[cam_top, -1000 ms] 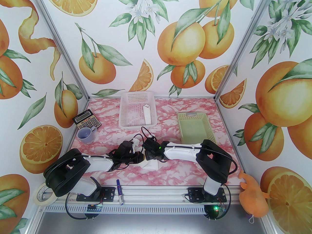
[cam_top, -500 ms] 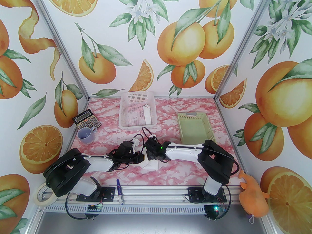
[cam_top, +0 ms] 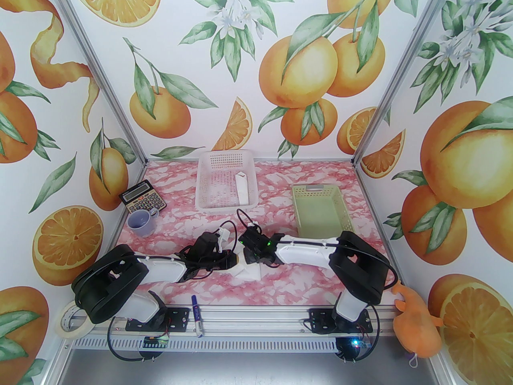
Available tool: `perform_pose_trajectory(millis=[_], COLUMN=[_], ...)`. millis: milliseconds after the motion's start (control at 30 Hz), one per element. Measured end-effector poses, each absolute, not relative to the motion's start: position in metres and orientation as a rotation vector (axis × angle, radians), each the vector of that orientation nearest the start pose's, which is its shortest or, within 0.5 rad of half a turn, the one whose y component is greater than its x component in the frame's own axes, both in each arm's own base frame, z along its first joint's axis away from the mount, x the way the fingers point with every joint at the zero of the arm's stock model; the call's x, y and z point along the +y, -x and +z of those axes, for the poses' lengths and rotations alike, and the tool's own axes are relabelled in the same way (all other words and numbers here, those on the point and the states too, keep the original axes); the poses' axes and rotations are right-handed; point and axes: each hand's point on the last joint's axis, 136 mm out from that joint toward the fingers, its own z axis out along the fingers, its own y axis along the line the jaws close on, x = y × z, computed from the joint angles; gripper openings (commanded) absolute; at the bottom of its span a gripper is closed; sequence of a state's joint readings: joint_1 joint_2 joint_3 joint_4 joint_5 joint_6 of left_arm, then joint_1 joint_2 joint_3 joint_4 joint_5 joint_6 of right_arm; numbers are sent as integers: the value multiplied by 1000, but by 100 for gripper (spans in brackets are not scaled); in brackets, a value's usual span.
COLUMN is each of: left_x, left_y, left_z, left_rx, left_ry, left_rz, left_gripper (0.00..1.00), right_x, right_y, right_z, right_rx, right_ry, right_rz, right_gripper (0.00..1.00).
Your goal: Place the utensils on the paper napkin and roll it up
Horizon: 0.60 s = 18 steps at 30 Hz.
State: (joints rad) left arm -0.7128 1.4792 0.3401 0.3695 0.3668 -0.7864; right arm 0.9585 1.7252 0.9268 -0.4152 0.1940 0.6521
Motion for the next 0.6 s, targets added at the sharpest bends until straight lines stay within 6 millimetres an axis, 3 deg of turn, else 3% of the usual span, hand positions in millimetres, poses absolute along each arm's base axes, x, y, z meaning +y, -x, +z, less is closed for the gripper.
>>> perform_pose_trajectory(millis=[200,433,600], left_x=[-257,-257,-257], left_y=[-203,-202,-202], left_z=[16,15,15], left_rx=[2585,2586,2585], left_ry=[-108,-107,-108], left_rz=[-1093,-1093,-1093], left_gripper=[0,0,0], right_x=[273,273,274], right_y=[-234,-248,-253], right_z=[19,41,39], right_rx=[2753,2738,2740], right_ry=[367,287,276], right_rz=[208,345,357], right_gripper=[70,77,78])
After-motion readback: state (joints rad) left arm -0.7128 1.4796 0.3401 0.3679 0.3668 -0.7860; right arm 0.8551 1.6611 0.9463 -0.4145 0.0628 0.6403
